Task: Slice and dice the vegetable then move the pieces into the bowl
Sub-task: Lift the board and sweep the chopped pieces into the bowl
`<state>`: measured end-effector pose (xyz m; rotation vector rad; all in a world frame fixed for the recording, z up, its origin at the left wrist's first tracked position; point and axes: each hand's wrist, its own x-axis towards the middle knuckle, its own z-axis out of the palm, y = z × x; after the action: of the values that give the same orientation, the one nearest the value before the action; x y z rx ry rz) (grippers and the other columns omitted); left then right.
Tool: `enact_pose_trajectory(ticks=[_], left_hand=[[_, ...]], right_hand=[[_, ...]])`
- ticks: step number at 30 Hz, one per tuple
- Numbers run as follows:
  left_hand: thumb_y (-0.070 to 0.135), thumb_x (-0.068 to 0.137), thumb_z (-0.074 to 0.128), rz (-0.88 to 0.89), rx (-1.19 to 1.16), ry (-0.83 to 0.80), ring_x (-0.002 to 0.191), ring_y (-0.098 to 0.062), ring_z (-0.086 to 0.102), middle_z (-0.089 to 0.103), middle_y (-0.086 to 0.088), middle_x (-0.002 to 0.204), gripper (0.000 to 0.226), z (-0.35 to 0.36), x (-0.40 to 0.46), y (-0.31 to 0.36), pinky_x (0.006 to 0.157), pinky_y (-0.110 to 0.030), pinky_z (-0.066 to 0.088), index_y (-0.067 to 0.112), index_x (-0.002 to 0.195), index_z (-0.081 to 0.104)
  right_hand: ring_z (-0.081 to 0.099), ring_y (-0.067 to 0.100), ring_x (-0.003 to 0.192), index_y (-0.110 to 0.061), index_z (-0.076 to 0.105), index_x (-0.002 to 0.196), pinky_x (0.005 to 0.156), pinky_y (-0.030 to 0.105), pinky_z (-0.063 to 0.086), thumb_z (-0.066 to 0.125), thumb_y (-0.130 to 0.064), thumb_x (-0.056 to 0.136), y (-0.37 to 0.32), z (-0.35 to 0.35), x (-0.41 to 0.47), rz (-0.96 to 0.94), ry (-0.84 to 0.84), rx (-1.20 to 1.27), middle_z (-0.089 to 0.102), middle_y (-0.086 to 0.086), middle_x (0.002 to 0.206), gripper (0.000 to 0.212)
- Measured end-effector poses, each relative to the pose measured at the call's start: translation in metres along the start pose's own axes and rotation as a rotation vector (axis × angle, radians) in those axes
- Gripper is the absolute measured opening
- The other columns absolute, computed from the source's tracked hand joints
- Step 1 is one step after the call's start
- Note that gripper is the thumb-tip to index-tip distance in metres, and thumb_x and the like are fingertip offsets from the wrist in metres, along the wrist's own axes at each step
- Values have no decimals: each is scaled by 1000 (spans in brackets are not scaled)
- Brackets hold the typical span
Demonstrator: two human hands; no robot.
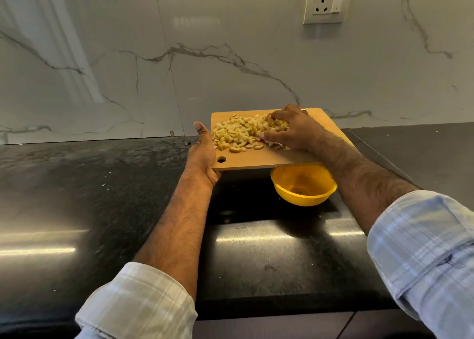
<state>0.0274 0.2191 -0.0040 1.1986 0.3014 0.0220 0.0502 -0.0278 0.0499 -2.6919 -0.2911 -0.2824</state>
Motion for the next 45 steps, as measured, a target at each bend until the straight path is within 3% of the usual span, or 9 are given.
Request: enact_pose_trajectory(ticks=[8,12,14,17,20,26,34,41,45], left_hand=[[88,82,54,5,18,-25,97,-34,79,78,-11,115,85,7,-20,1,75,-57,65,19,128,70],[89,83,51,-7,24,-44,92,-34,80,80,-11,110,86,9,-23,1,79,-56,65,17,127,70],[89,82,51,-10,35,-58,89,-33,80,81,-11,107,86,10,-26,-1,85,-59,63,17,125,71],[99,64,54,-24,50,-43,92,-33,80,80,-10,111,99,7,-23,-4,87,-60,62,22,123,73],[104,49,57,-23,51,-22,95,-36,79,80,-10,112,111,3,-5,-13,94,-65,56,24,123,74],[100,57,61,-18,45,-54,95,-38,79,81,-11,109,103,7,-13,-15,97,-65,55,22,124,73],[65,98,61,-33,16,5,94,-35,79,78,-15,112,57,8,-15,-10,79,-61,63,14,123,69],[51,106,57,-45,87,16,78,-26,78,80,-9,103,36,9,-14,-12,91,-56,62,18,105,70],[57,103,59,-32,89,29,97,-32,78,78,-10,113,40,7,-10,-11,96,-61,58,20,110,71]], right_hand=[[43,27,134,-39,64,128,105,54,48,67,-57,91,3,5,-33,-4,117,39,49,2,141,41],[45,27,132,-40,65,122,106,53,47,68,-56,90,4,4,-47,-6,126,56,52,1,137,36],[44,28,136,-44,63,123,111,57,41,66,-67,87,9,3,-52,-11,127,49,51,-1,140,43],[30,32,150,-50,48,144,121,63,25,54,-93,78,17,-5,-58,57,128,28,37,0,161,79],[18,36,157,-52,26,159,122,66,23,41,-107,64,26,-10,-60,142,9,45,17,0,173,111],[21,36,156,-54,19,160,123,62,25,40,-110,58,15,9,-62,100,-66,-58,20,0,171,118],[38,27,143,-31,58,146,115,45,38,58,-71,93,-6,20,-70,32,97,-37,47,4,150,67],[44,26,135,-29,69,137,111,44,40,62,-57,95,-2,22,-89,28,173,15,56,1,137,50],[47,23,128,-28,72,131,103,41,42,62,-54,96,-1,26,-99,2,249,25,58,-1,131,45]])
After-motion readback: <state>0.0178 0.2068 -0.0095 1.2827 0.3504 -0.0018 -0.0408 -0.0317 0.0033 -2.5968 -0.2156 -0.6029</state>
